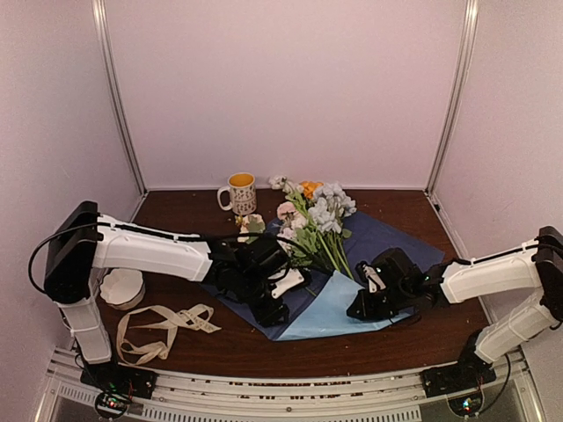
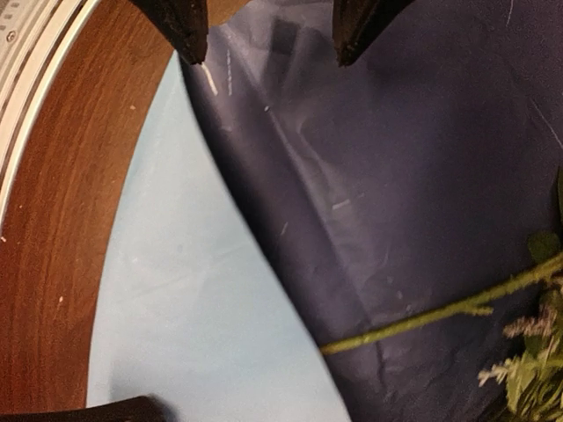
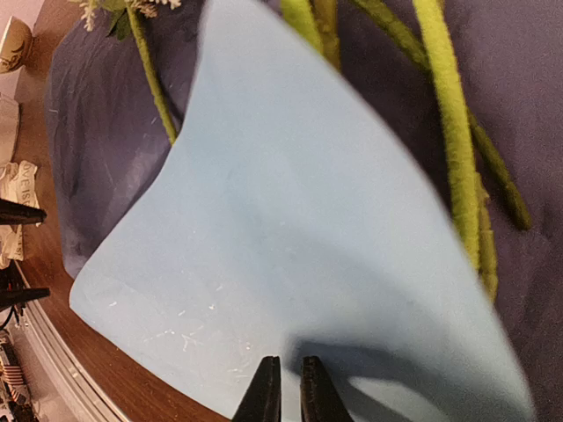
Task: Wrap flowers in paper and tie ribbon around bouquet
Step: Press the fold line of the 1/4-folded wrapping paper, then pick up the one-fourth-folded wrapping paper from the center of the board.
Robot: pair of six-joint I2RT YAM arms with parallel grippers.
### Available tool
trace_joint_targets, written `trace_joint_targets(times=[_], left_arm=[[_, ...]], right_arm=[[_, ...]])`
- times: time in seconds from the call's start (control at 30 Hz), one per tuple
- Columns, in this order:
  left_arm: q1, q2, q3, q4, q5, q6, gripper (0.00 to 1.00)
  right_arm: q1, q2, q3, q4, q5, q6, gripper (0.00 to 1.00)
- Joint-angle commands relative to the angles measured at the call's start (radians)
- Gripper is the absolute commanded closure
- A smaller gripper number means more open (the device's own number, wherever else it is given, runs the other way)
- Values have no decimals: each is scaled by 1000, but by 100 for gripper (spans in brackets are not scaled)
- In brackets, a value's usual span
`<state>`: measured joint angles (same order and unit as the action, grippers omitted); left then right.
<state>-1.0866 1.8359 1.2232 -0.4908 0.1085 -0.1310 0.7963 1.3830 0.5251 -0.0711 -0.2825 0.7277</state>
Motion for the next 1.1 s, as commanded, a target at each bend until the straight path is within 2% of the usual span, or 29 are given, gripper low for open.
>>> trace_joint_targets(times=[0.0, 0.13, 0.27, 0.4, 0.77, 0.87, 1.07], left_arm=[[62, -85, -50, -2, -69, -91, 49], [157, -158, -107, 5, -108, -183, 47], [262, -225, -192, 11, -171, -258, 32], [381, -262, -258, 32, -152, -319, 24], [550, -193, -329, 141, -120, -389, 22], [564, -153, -325, 172, -102, -393, 21], [565, -49, -290, 240, 37, -401, 22]], right_arm=[[43, 10, 53, 16, -11, -36, 92], [47, 48, 80, 8, -15, -39, 91], [47, 84, 94, -3, -3, -34, 91], [47, 130, 107, -20, 2, -30, 92], [49, 139, 101, -20, 6, -25, 92], [48, 141, 97, -14, 6, -24, 92], [48, 150, 99, -7, -1, -20, 92]])
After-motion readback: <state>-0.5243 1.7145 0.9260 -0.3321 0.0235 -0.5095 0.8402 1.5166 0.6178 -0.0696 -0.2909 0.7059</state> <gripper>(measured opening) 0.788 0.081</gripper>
